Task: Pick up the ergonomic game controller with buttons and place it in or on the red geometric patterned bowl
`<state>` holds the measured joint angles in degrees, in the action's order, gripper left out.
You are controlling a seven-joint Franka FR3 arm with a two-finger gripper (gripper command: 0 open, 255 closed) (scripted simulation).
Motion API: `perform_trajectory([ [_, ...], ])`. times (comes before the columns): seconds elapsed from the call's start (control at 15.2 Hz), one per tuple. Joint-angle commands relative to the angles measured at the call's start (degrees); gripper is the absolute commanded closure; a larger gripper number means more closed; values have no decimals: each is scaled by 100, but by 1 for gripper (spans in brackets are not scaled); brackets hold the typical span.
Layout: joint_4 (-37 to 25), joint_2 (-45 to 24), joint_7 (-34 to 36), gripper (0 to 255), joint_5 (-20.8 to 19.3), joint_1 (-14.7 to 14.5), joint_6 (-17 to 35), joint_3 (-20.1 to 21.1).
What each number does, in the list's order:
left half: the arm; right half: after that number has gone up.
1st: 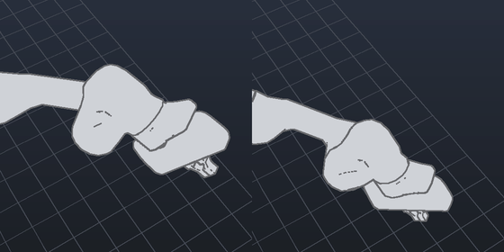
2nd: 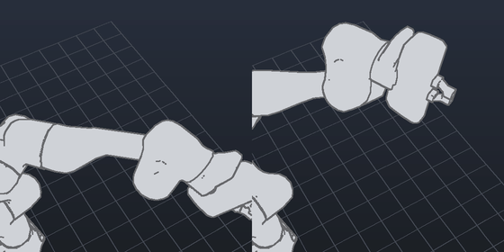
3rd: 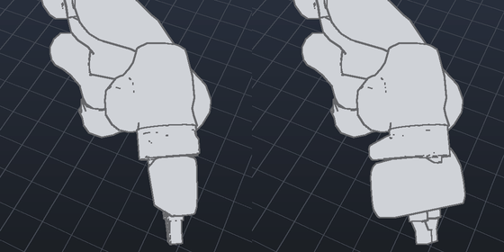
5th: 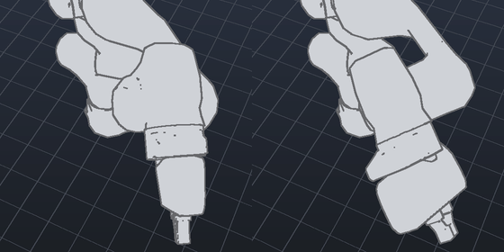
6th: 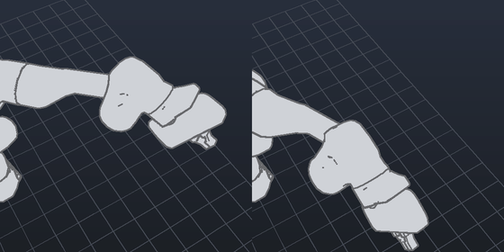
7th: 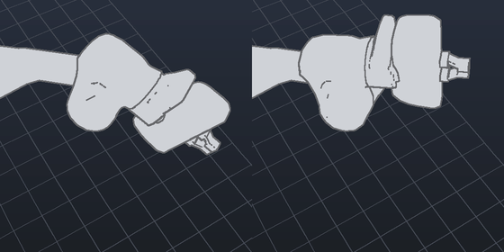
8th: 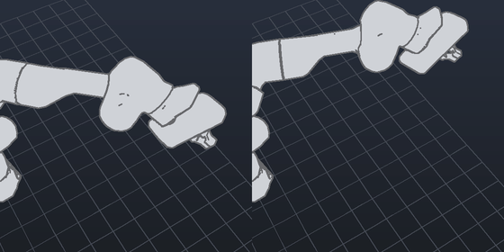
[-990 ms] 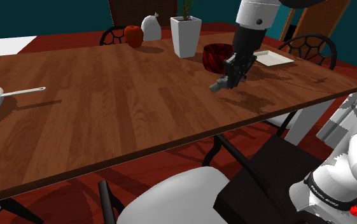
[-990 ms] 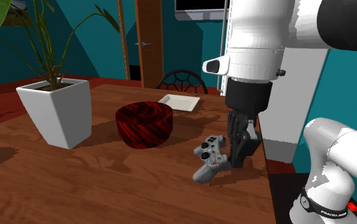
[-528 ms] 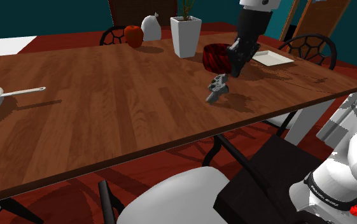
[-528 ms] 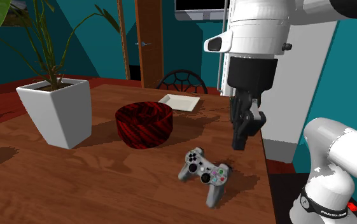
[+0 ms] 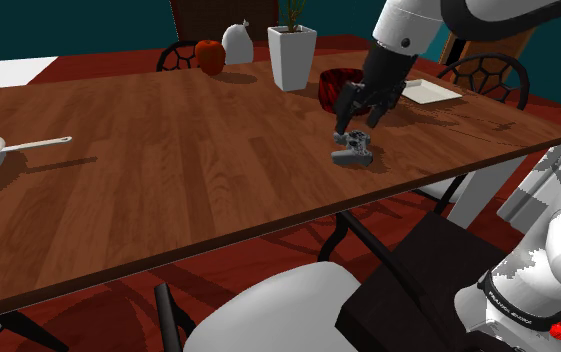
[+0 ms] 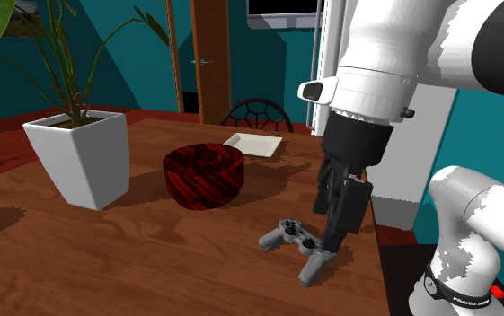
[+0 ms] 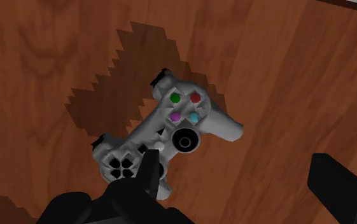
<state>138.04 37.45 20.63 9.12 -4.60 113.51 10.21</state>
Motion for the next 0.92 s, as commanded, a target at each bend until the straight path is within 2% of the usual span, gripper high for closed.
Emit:
perform_trajectory([
  [0.0, 139, -43, 30, 0, 17, 3, 239, 40],
  [0.26, 390, -172, 26, 0, 46, -4, 622, 92],
  [0.79, 390, -172, 26, 0, 46, -4, 621, 92],
  [0.86, 390, -172, 26, 255, 46, -4, 621, 92],
])
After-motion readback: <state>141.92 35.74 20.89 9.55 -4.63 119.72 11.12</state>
